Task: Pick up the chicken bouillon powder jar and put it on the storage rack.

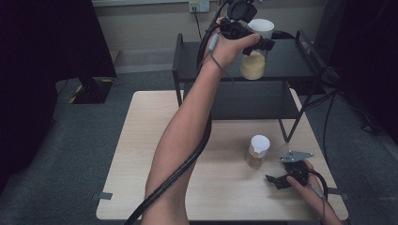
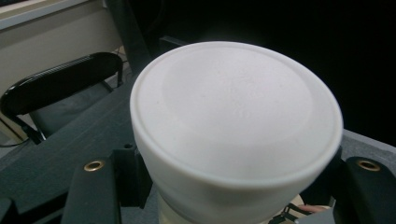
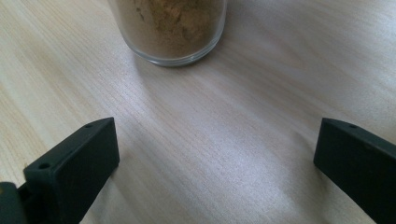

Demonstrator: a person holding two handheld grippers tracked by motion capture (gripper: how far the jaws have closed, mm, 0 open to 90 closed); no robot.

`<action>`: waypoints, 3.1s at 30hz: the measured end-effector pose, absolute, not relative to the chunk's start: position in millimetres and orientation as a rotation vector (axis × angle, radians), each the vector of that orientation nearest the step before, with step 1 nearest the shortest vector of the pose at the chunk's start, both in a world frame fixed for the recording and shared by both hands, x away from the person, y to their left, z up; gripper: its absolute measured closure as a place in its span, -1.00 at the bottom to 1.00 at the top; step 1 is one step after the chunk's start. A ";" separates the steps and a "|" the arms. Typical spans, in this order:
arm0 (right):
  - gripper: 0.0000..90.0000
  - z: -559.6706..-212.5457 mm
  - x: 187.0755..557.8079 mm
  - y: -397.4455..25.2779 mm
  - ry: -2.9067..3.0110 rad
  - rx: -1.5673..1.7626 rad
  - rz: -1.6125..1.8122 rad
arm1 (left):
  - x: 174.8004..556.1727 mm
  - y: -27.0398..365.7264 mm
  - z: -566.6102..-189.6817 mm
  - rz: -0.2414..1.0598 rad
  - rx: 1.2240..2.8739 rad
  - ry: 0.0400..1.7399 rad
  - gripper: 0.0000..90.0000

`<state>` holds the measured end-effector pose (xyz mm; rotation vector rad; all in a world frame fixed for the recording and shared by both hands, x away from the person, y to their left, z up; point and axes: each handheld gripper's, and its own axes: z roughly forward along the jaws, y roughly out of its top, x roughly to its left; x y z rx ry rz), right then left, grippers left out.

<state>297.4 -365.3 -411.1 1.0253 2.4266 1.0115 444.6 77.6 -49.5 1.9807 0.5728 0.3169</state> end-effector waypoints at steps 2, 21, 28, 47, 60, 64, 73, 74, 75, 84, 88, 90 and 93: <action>-1.00 -411.1 297.3 -365.2 2.426 1.025 1.011 | 448.9 78.2 -51.1 0.314 1.976 0.593 -0.22; -1.00 -411.1 297.3 -365.2 2.426 1.025 1.011 | 454.7 75.9 -56.6 0.375 1.951 0.698 -0.23; -1.00 -411.1 297.3 -365.2 2.426 1.026 1.011 | 453.6 77.3 -58.8 0.374 1.939 0.704 -0.23; -1.00 -411.1 297.3 -365.2 2.426 1.025 1.011 | 445.9 73.6 -55.6 0.398 1.931 0.774 -0.71; -1.00 -411.1 296.9 -365.0 2.425 1.028 1.011 | 440.0 78.8 -60.6 0.396 1.945 0.745 -0.90; -1.00 -411.2 296.9 -365.0 2.424 1.027 1.010 | 436.0 80.0 -65.1 0.385 1.933 0.751 -0.98; -1.00 -411.1 296.7 -364.8 2.424 1.030 1.010 | 427.7 89.2 -75.3 0.377 1.913 0.726 -0.98; -1.00 -411.1 296.7 -364.8 2.424 1.030 1.010 | 426.5 89.7 -76.4 0.376 1.910 0.730 -0.98; -1.00 -411.1 296.7 -364.8 2.424 1.029 1.010 | 425.3 91.1 -78.1 0.372 1.907 0.728 -0.98; -1.00 -411.1 296.4 -364.6 2.422 1.032 1.010 | 413.8 99.2 -88.8 0.367 1.897 0.709 -0.98; -1.00 -411.1 295.9 -364.4 2.421 1.034 1.009 | 411.1 103.1 -92.6 0.362 1.897 0.697 -0.98; -1.00 -411.1 295.8 -364.4 2.420 1.034 1.009 | 409.9 105.7 -96.0 0.350 1.896 0.693 -0.98; -1.00 -411.0 295.8 -364.4 2.421 1.035 1.009 | 408.1 108.6 -101.2 0.337 1.891 0.682 -0.98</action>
